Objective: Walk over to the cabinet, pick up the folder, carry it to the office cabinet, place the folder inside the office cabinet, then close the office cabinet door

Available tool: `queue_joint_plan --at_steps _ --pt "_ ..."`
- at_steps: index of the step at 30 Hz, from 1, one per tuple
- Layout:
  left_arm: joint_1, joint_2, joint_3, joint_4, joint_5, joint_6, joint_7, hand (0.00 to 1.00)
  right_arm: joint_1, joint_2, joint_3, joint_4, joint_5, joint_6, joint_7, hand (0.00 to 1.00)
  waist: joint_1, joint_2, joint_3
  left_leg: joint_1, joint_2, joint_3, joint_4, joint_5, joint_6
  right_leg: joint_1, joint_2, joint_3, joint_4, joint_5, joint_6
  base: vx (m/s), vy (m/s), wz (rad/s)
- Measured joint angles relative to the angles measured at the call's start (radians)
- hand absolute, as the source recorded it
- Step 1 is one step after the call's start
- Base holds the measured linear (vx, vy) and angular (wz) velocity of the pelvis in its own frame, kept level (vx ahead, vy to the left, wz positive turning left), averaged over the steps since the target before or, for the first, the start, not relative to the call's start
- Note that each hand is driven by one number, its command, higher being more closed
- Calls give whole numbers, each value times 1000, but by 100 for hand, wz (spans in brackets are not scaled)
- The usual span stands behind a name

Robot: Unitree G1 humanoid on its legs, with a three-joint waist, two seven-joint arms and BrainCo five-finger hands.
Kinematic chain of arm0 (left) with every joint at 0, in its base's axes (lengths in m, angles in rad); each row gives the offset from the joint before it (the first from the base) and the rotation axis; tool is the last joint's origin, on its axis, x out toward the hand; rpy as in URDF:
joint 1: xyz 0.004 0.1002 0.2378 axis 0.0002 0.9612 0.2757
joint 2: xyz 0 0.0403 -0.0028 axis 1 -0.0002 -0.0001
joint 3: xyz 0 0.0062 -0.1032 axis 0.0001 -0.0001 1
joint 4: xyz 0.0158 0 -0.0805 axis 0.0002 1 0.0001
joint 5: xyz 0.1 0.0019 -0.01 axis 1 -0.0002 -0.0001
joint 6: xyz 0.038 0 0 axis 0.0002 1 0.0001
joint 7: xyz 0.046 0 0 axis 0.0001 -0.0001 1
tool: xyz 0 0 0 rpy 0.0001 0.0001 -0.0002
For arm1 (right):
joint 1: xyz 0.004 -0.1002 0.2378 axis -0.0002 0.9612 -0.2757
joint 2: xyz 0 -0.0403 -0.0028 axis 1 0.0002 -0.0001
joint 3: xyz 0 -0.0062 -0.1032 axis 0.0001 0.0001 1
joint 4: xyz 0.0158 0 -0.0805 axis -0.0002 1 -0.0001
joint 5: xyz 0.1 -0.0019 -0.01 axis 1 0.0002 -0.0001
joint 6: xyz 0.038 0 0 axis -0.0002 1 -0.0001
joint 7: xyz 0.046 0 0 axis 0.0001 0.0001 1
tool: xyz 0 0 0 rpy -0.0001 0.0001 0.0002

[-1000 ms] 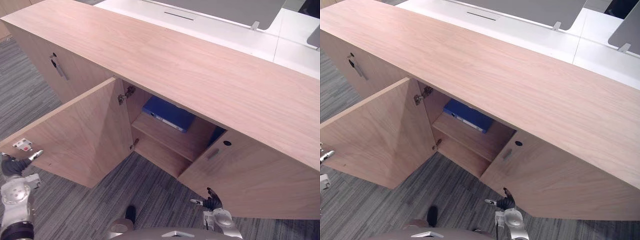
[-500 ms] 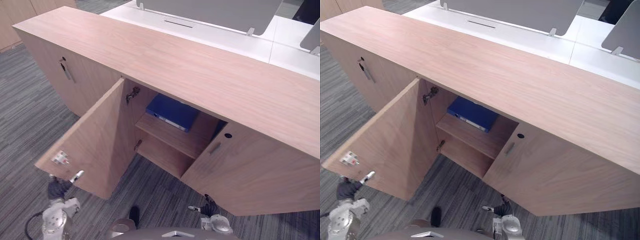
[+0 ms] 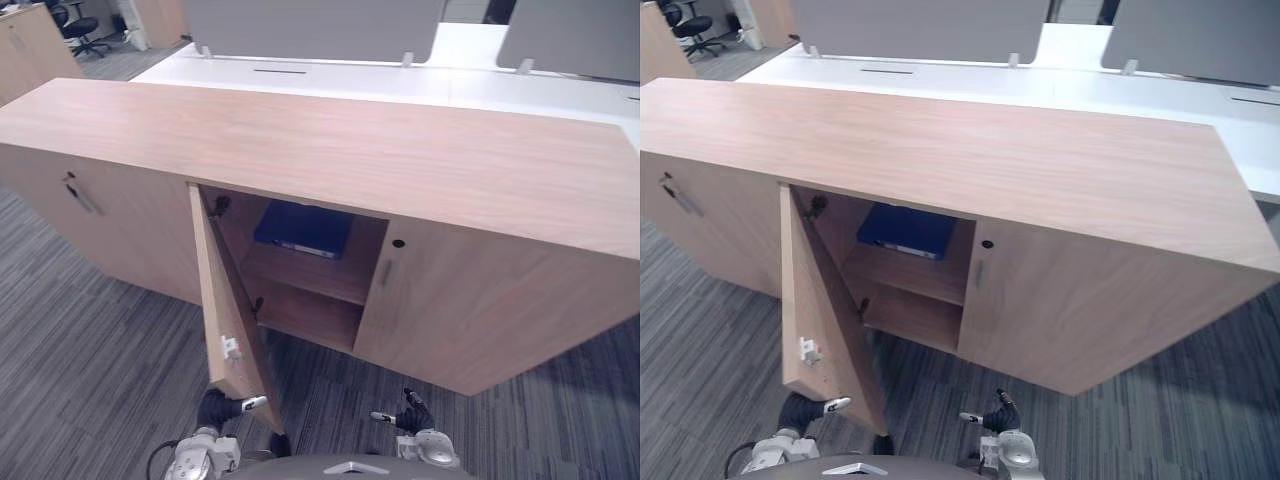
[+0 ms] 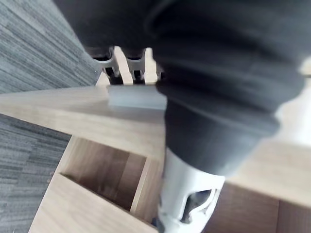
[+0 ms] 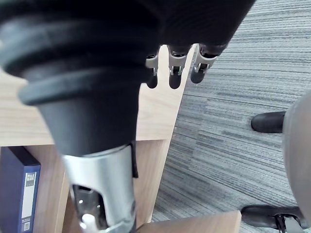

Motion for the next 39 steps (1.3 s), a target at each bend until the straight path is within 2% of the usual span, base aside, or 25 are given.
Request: queue_joint_plan --at_steps 5,10,14,18,22,25,30,35,39 --pt "-103 -10 -43 65 -17 37 4 0 2 -6 20 -16 0 7 -1 0 -44 -1 -2 19 18 62 0 -13 -4 -18 18 63 0 0 -1 -47 -13 -48" --pt "-241 -10 -61 129 -23 51 49 0 14 -6 35 -26 1 10 -4 0 -84 -15 -15 19 23 106 0 -29 -13 -38 25 105 -12 9 -13 16 3 -30" --pt "-332 11 -47 198 -16 54 99 0 21 -7 35 -24 1 19 -3 0 -91 -23 -26 19 24 137 0 -44 -21 -56 26 120 -12 28 -22 61 2 -25" --pt "-385 54 -11 237 -2 59 137 0 -2 -7 33 8 1 27 -3 0 -108 -21 -29 19 25 175 7 -51 -21 -65 30 148 -37 58 -7 116 5 -28" --pt "-448 64 -13 278 -1 60 152 0 -3 -8 28 8 1 27 -1 0 -114 -21 -29 18 27 170 7 -53 -17 -61 32 136 -46 62 -5 78 -21 -5" --pt "-472 68 -20 303 17 60 153 0 -14 -7 25 15 2 27 -1 0 -134 -21 -29 18 28 145 7 -53 -17 -55 31 122 -46 62 -5 25 -24 5" --pt "-465 67 -35 348 37 60 126 0 -28 -6 -12 51 13 28 -2 0 -134 -23 -30 20 26 125 6 -49 -14 -50 26 100 -46 62 -5 -67 -33 10" --pt "-370 66 -22 435 78 63 87 0 -46 -8 -13 91 22 28 -2 0 -127 -34 -32 19 25 119 7 -44 -17 -53 27 107 -48 65 -4 -85 -28 0" --pt "-315 69 41 550 123 69 77 0 -60 -8 -24 135 40 28 -2 0 -93 -61 -37 -20 -15 -48 7 -55 -33 -93 23 124 -50 68 -1 -62 -8 -6"
